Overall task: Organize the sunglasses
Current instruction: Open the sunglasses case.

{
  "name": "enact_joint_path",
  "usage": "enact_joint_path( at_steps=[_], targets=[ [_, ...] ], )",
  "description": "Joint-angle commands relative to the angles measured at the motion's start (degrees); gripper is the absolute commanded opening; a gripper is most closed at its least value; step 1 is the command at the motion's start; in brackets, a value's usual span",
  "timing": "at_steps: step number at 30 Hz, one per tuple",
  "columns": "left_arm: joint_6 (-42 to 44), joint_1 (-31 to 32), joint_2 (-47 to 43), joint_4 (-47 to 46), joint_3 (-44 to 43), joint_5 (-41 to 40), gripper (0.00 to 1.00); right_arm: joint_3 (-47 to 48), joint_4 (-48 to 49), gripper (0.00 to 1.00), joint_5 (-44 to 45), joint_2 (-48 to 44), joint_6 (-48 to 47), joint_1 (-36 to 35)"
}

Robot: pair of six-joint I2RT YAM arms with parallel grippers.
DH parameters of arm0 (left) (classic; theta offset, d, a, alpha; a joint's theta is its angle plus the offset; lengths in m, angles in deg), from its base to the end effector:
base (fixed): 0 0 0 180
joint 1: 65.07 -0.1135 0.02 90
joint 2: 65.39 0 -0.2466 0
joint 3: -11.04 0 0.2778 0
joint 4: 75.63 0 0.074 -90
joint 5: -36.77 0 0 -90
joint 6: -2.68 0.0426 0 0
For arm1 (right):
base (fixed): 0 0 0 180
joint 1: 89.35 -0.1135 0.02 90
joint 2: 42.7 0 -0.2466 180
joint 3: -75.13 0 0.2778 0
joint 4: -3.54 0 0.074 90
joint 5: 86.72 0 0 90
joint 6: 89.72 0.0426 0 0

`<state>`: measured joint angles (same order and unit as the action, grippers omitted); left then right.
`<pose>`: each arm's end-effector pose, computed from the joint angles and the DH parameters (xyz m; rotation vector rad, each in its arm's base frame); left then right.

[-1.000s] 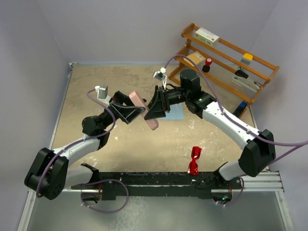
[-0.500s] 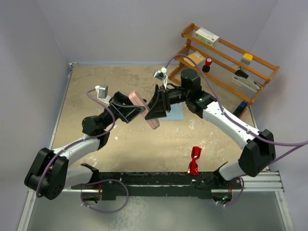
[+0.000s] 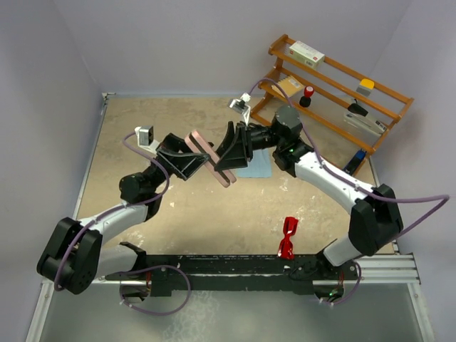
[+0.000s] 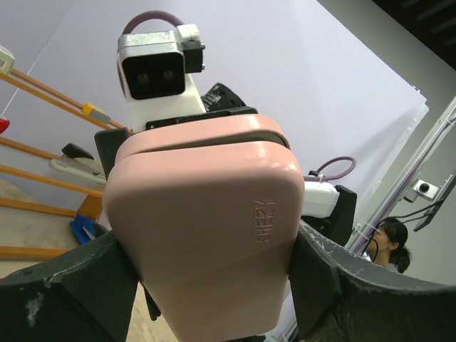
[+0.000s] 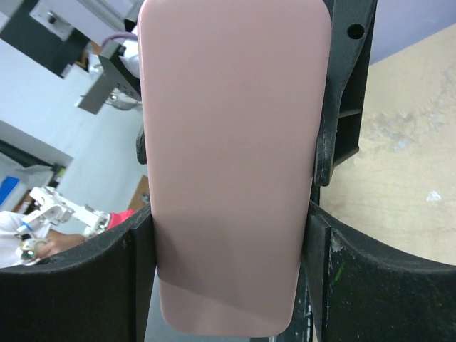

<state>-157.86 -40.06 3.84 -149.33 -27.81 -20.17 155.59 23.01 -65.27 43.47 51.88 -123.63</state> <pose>0.2186 -0.1276 0.2788 0.2263 1.0876 -1.7534 0.2809 0.2394 0.3532 -0.9890 1.5635 1.9095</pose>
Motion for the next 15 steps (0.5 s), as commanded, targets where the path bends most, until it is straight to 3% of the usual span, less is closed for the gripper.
enact_joint_path(
  at_steps=[1,8,15],
  targets=[
    [-1.07,0.41,0.95,-8.83,-1.12,5.51,0.44,0.56,33.89,0.0,-1.7,2.54,26.94,-0.3],
    [-2.64,0.4,1.84,-12.44,-1.94,6.83,0.44,5.2,64.66,0.0,0.68,12.01,54.78,-0.28],
    [-1.81,0.41,1.63,-12.43,-2.56,7.51,0.41,10.22,70.0,0.0,3.85,17.12,59.35,-0.22]
  ],
)
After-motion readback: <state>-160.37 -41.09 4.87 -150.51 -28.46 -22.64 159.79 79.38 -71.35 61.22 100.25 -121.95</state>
